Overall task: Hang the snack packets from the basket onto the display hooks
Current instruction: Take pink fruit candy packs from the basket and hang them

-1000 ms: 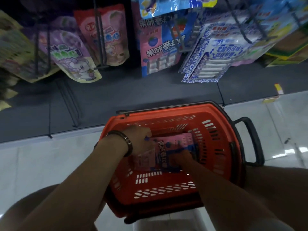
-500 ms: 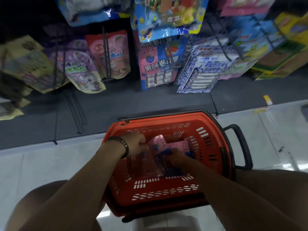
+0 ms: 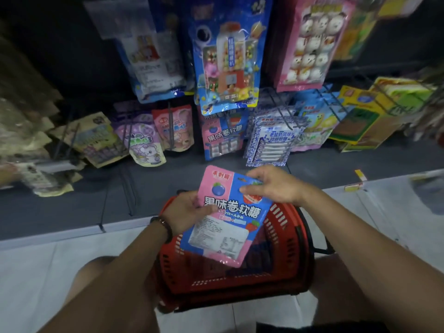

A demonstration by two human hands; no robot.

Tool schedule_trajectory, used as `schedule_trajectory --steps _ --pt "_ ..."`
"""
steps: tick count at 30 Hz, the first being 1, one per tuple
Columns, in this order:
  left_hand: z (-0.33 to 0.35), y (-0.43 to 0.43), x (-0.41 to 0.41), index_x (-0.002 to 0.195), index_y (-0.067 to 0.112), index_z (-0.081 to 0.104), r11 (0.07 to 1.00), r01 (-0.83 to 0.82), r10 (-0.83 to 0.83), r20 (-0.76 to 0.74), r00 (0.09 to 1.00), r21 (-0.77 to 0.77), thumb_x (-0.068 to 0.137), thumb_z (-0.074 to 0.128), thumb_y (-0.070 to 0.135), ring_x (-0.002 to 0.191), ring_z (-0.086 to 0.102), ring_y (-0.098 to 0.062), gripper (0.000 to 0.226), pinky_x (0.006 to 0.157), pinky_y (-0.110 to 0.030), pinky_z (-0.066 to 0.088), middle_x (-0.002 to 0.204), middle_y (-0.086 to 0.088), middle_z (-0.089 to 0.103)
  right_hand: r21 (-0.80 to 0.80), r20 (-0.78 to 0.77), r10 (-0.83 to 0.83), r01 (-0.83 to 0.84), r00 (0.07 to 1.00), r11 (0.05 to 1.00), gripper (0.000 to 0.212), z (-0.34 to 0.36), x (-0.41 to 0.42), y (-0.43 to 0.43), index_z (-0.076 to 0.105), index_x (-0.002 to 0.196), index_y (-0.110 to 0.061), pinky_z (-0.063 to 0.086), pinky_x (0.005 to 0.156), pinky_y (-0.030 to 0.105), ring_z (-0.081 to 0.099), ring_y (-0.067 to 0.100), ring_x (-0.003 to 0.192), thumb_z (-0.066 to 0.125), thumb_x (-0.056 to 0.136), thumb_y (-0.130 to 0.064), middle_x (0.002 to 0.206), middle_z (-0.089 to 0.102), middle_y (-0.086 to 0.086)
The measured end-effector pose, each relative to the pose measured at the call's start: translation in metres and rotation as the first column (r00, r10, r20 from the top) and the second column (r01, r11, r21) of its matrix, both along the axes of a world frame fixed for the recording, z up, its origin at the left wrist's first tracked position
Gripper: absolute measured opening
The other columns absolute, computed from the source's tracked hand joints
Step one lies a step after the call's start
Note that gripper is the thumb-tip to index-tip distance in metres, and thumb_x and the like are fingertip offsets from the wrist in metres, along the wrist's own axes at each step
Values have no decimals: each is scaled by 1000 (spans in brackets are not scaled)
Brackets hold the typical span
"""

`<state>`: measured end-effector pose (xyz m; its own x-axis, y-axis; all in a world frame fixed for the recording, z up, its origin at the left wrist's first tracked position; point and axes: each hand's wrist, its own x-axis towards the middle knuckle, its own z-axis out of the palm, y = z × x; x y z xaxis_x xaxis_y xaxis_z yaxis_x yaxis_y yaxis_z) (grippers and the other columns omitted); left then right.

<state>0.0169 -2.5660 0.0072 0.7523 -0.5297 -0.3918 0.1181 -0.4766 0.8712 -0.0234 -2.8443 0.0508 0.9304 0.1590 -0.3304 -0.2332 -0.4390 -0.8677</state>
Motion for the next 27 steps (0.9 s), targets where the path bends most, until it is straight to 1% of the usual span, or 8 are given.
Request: schedule_trajectory --steps 2,4,7,15,19,21,24,27 --pt "10 -2 -17 99 19 78 991 -117 117 2 993 -70 95 77 10 89 79 -8 10 79 -26 62 96 9 83 206 74 -297 277 952 939 10 0 -13 1 78 99 -11 62 83 42 77 24 88 84 90 -12 100 82 14" --pt "8 -2 -34 103 18 78 971 -201 201 -8 980 -128 96 75 9 98 79 -15 12 84 -32 62 105 3 83 397 -23 -465 435 885 808 24 -11 -33 7 76 110 -13 65 82 47 79 32 95 84 88 -8 105 82 13" --pt "8 -4 -50 108 15 78 933 -313 310 -44 950 -178 96 75 10 100 79 -20 13 83 -34 61 108 -1 83 467 -156 -376 404 913 787 27 -38 -69 24 73 120 -10 66 83 47 79 30 99 77 94 -7 113 81 13" --pt "11 -18 -63 116 16 63 894 -420 420 -34 907 -158 87 87 27 104 78 -22 40 95 -52 62 112 -2 80 480 -67 -506 473 860 739 15 -58 -88 32 77 111 -5 62 87 44 79 26 97 72 97 -4 110 82 11" --pt "7 -37 -74 101 39 54 871 -485 489 249 836 -82 78 83 25 98 71 -20 39 84 -40 61 105 3 69 488 -9 -615 540 788 685 15 -60 -85 38 79 109 -9 61 87 45 79 23 92 74 96 -3 106 83 8" --pt "12 -50 -83 106 38 62 924 -370 381 212 900 -94 77 80 33 103 71 -19 34 83 -29 59 112 5 69 498 42 -628 528 777 687 17 -59 -83 44 79 111 -9 61 87 40 78 20 95 75 95 -3 107 83 6" --pt "16 -70 -89 122 34 61 913 -325 348 52 936 -246 71 84 45 102 75 -12 57 87 -28 62 118 5 73 496 132 -538 415 832 763 22 -54 -82 53 79 116 -11 61 89 33 78 18 100 74 96 -1 110 83 6" --pt "21 -79 -87 127 26 59 899 -325 354 52 934 -293 84 87 25 101 73 -1 51 89 -22 59 115 5 75 330 298 -411 311 862 891 37 -56 -85 59 79 123 -20 59 100 33 74 14 111 77 90 -3 118 78 0"
